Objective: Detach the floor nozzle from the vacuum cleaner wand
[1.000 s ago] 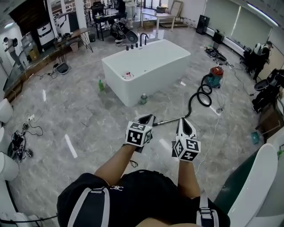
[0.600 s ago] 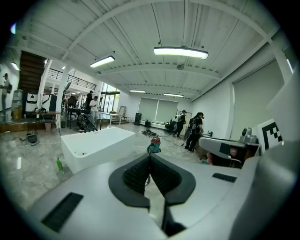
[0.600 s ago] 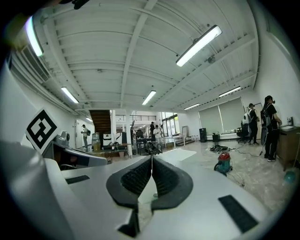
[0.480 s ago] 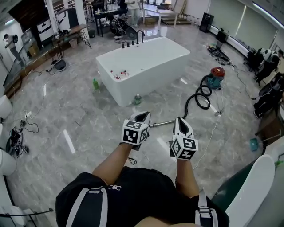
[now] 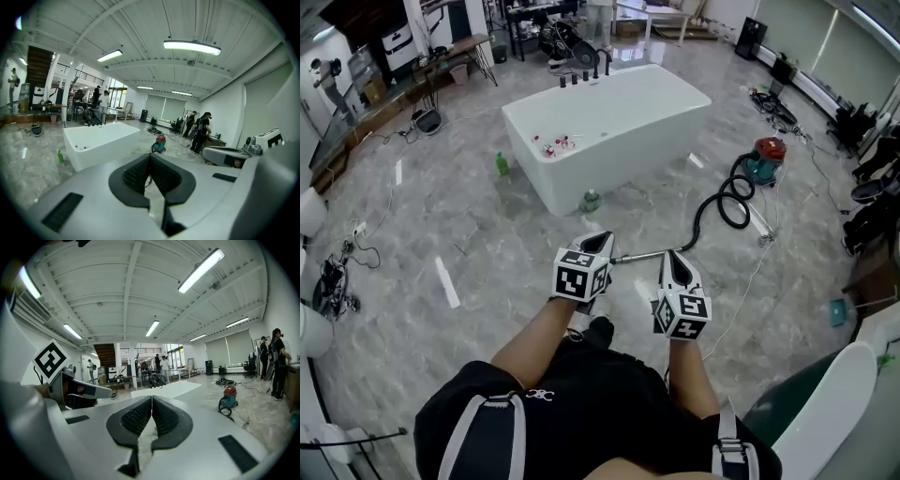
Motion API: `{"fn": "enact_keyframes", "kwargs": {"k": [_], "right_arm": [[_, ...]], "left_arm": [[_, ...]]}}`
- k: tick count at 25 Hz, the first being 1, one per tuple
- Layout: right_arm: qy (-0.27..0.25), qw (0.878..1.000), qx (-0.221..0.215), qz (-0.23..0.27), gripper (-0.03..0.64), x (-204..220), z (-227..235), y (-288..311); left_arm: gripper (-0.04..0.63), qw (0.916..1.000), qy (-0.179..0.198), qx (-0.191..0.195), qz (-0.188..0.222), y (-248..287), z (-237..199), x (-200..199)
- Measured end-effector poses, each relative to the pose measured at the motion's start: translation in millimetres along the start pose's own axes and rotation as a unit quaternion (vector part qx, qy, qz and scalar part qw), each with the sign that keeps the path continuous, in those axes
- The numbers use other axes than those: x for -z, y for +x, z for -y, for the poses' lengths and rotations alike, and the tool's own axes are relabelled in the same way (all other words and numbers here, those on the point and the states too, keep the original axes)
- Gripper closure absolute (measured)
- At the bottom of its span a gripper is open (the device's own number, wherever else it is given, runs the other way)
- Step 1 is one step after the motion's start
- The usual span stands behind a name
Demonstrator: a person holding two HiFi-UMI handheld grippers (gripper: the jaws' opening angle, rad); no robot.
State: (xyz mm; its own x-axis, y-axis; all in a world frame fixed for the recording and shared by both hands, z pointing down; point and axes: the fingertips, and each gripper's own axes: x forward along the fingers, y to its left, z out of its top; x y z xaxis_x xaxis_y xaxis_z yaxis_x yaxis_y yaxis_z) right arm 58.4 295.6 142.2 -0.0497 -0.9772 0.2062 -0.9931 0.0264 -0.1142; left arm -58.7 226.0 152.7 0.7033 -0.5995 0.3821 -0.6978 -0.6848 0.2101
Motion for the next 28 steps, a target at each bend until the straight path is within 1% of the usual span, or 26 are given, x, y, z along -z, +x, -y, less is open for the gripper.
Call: {"fn": "enact_keyframes", "kwargs": {"k": [5,10,15,18,22,28], "right_arm": [[-0.003,1.000,0.009,-0.004,0.603,-3,30,36],[-0.008,1.000,0.021,-0.008,0.603,-13,59,81],[-0.015,0.999,0.027,-0.017,0.603,-35,91,141],[-0.020,0.999,0.026,-0.015,0.603,-53,104,183],[-0.039,0.999,0.017,-0.022,0.603,-65,109,244],[-0.070,0.997,0.005,-0.031,0.603,-74,110,315]], "left_arm": [[0.586,0.9999,0.002,0.011,-0.005,54,-9,-12],[0.586,0.9997,0.001,0.026,0.000,109,-24,-39],[0.586,0.9994,-0.003,0.034,-0.006,169,-46,-70],[0.586,0.9993,-0.007,0.036,-0.002,203,-68,-95],[0.586,0.9993,-0.019,0.030,0.009,242,-109,-121],[0.586,0.9990,-0.039,0.020,0.008,292,-161,-136]]}}
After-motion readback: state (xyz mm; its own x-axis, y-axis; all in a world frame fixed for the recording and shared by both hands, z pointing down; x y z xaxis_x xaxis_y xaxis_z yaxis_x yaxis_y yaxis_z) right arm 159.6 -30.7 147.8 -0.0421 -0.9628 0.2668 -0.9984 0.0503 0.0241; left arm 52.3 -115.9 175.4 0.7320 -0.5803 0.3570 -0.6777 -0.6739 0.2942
